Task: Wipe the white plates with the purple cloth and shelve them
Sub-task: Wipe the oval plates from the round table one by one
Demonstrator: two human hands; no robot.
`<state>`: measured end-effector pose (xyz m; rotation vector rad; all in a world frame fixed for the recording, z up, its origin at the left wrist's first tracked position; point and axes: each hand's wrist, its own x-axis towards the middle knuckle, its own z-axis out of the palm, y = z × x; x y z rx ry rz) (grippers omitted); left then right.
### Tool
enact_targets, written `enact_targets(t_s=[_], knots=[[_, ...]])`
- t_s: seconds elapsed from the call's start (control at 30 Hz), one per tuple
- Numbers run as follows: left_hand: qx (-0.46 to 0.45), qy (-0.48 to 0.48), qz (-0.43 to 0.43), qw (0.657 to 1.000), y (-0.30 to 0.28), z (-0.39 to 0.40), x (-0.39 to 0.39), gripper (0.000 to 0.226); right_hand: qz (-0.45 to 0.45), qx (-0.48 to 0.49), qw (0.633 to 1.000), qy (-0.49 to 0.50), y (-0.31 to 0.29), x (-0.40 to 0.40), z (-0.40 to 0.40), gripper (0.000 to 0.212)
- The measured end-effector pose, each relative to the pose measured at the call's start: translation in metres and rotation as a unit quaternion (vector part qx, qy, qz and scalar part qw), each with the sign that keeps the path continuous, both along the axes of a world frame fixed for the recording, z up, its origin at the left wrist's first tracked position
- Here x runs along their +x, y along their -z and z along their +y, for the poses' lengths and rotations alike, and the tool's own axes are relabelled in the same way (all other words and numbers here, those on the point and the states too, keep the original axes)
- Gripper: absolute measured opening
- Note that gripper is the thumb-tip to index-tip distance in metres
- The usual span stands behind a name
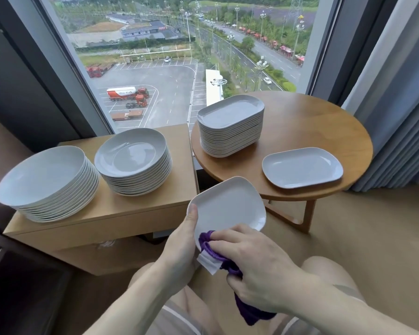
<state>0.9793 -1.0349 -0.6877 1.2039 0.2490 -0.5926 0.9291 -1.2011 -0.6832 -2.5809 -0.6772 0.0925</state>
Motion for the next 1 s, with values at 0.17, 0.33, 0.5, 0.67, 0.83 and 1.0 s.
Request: enact_targets(t_s=[0.17,0.33,0.5,0.67,0.83,1.0], knots=[[0.019,-0.004,-0.060,0.998,-0.004,0.008,0.007,0.067,0.010,-0.076,0.997,0.022,-0.003,0.007,-0.005,0.037],[0.058,0.029,-0.098,0.993,-0.010,0.008,0.005,0.059,0.027,-0.094,0.986,0.135,0.001,0.027,-0.038,0.037],[0.075,0.091,-0.080,0.990,-0.012,0.001,0.000,0.063,0.008,-0.143,0.965,0.220,-0.002,0.039,-0.060,0.037],[0.125,0.153,-0.084,0.977,0.001,-0.010,-0.015,0.066,-0.022,-0.103,0.970,0.221,-0.004,0.037,-0.056,0.044],[0.131,0.161,-0.104,0.973,-0.001,-0.005,-0.010,0.067,-0.043,-0.042,0.991,0.123,-0.005,0.023,-0.034,0.059],[0.117,0.059,-0.054,0.990,-0.002,-0.006,-0.006,0.067,-0.048,0.003,0.999,0.009,0.001,0.002,-0.002,0.051]])
